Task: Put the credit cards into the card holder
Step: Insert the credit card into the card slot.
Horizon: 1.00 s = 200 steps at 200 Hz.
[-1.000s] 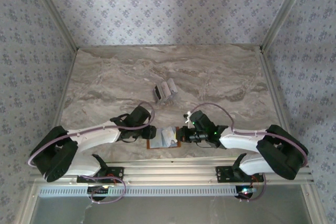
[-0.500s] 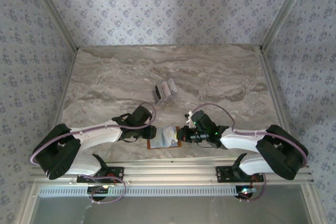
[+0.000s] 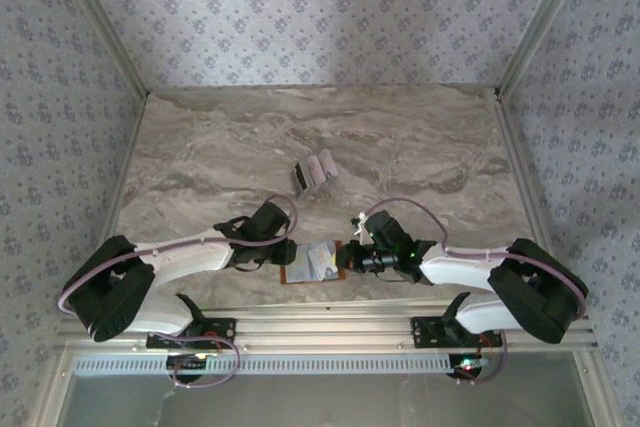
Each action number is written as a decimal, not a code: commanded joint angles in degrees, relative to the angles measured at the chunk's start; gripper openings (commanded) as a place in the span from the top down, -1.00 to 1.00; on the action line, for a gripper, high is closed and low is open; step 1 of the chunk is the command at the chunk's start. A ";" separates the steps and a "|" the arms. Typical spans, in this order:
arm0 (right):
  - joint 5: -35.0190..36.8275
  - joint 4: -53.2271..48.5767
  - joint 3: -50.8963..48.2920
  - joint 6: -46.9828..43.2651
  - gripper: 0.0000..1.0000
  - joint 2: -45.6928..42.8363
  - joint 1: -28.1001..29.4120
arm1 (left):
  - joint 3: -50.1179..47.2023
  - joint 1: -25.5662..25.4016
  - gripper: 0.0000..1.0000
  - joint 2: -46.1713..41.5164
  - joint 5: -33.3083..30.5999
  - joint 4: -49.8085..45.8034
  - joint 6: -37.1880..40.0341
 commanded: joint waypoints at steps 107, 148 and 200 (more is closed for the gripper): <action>0.44 -1.91 -2.98 0.73 1.00 -6.36 2.58 | 0.88 -0.50 0.36 2.90 -0.68 -3.02 -0.05; 0.94 -1.20 -3.29 0.92 1.00 -5.69 3.12 | 0.94 -0.50 0.36 3.08 -0.59 -3.04 -0.04; -0.53 2.92 -3.29 1.13 1.00 -3.40 3.91 | 1.17 -0.50 0.36 3.50 -0.50 -3.04 0.05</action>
